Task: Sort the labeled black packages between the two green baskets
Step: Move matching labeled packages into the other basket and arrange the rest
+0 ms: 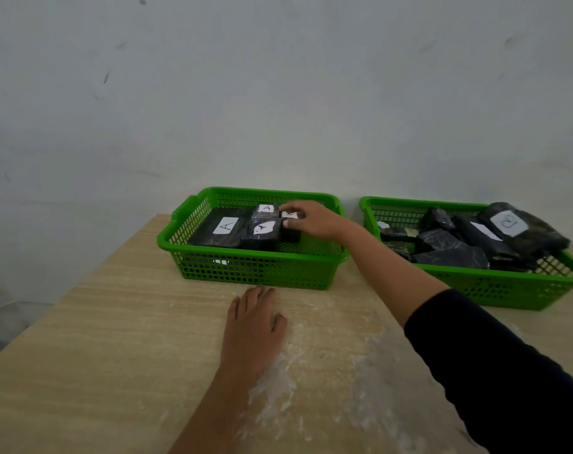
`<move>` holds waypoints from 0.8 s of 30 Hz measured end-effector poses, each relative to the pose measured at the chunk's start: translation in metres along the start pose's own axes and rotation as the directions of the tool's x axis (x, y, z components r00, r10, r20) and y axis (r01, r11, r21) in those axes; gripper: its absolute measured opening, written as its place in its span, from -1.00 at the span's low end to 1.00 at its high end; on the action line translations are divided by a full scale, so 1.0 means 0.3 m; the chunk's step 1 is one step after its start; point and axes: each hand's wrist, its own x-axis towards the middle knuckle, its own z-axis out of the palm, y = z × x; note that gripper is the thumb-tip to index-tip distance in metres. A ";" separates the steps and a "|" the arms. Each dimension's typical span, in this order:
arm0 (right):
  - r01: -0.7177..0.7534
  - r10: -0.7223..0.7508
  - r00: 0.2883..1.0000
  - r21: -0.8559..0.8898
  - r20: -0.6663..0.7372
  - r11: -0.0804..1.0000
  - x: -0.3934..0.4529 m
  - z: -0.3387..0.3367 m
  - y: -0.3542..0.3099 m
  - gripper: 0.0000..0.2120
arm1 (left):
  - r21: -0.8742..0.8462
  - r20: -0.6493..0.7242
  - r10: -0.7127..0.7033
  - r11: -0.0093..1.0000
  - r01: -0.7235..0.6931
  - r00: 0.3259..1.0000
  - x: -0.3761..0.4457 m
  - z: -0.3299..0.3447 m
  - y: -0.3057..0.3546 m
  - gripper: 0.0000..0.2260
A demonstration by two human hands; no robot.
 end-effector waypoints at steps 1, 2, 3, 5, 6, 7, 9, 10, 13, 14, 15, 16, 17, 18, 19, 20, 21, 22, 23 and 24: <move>-0.044 0.044 0.999 -0.001 -0.002 0.999 -0.006 -0.016 0.010 -0.62 | 0.002 0.002 -0.006 1.000 0.006 1.000 0.001 0.002 0.001 -0.53; -0.103 0.103 0.995 0.011 0.007 0.995 -0.009 -0.025 0.018 -0.63 | 0.003 0.003 -0.010 1.000 0.010 1.000 0.001 0.003 0.003 -0.53; -0.167 0.167 0.986 0.033 0.025 0.985 -0.010 -0.024 0.021 -0.62 | 0.004 0.004 -0.010 1.000 0.010 1.000 0.001 0.003 0.004 -0.53; -0.263 0.259 0.963 0.049 0.067 0.964 -0.006 0.005 0.008 -0.56 | 0.001 0.001 -0.006 1.000 0.006 1.000 -0.001 0.000 0.005 -0.54; -0.289 0.286 0.955 0.031 0.078 0.957 -0.003 0.031 -0.005 -0.52 | -0.003 -0.003 -0.004 1.000 0.004 1.000 -0.002 -0.002 0.003 -0.54; -0.305 0.304 0.949 -0.001 0.079 0.952 0.000 0.059 -0.021 -0.50 | -0.006 -0.007 -0.003 1.000 0.003 1.000 -0.002 -0.004 0.001 -0.54; -0.299 0.302 0.951 -0.049 0.064 0.953 0.008 0.112 -0.044 -0.43 | -0.013 -0.013 0.001 1.000 -0.001 1.000 -0.003 -0.006 -0.001 -0.54; -0.292 0.294 0.954 -0.039 0.058 0.956 0.015 0.130 -0.051 -0.43 | -0.016 -0.014 0.003 1.000 -0.003 1.000 -0.002 -0.006 -0.001 -0.54; -0.369 0.361 0.928 0.102 0.090 0.924 0.032 0.116 -0.063 -0.52 | -0.015 -0.020 0.010 1.000 -0.011 1.000 0.000 -0.005 -0.007 -0.54; -0.413 0.397 0.909 0.146 0.126 0.899 0.035 0.093 -0.064 -0.55 | -0.014 -0.022 0.012 1.000 -0.012 1.000 0.001 -0.003 -0.008 -0.54; -0.447 0.420 0.891 0.171 0.172 0.878 0.036 0.065 -0.063 -0.57 | -0.015 -0.023 0.012 1.000 -0.012 1.000 0.002 -0.001 -0.009 -0.54; -0.467 0.428 0.877 0.175 0.218 0.867 0.037 0.032 -0.058 -0.59 | -0.016 -0.024 0.011 1.000 -0.012 1.000 0.003 0.001 -0.009 -0.54; -0.466 0.419 0.872 0.166 0.254 0.869 0.038 -0.004 -0.053 -0.61 | -0.018 -0.024 0.011 1.000 -0.011 1.000 0.003 0.002 -0.009 -0.54; -0.453 0.402 0.873 0.151 0.277 0.879 0.039 -0.041 -0.048 -0.62 | -0.019 -0.023 0.011 1.000 -0.012 1.000 0.004 0.004 -0.009 -0.54; -0.433 0.385 0.878 0.129 0.284 0.892 0.039 -0.078 -0.045 -0.62 | -0.021 -0.023 0.012 1.000 -0.012 1.000 0.004 0.005 -0.008 -0.54; -0.411 0.371 0.885 0.097 0.281 0.906 0.041 -0.107 -0.042 -0.60 | -0.022 -0.022 0.012 1.000 -0.013 1.000 0.005 0.006 -0.008 -0.54; -0.388 0.360 0.892 0.054 0.272 0.920 0.044 -0.129 -0.039 -0.59 | -0.021 -0.022 0.011 1.000 -0.012 1.000 0.006 0.008 -0.009 -0.54; -0.361 0.347 0.900 0.007 0.266 0.932 0.047 -0.142 -0.038 -0.58 | -0.020 -0.023 0.010 1.000 -0.010 1.000 0.007 0.008 -0.009 -0.54; -0.328 0.326 0.908 -0.036 0.264 0.944 0.047 -0.143 -0.041 -0.58 | -0.020 -0.023 0.008 1.000 -0.008 1.000 0.008 0.008 -0.009 -0.54; -0.281 0.291 0.920 -0.075 0.261 0.957 0.049 -0.135 -0.045 -0.57 | -0.017 -0.024 0.006 1.000 -0.007 1.000 0.007 0.009 -0.010 -0.54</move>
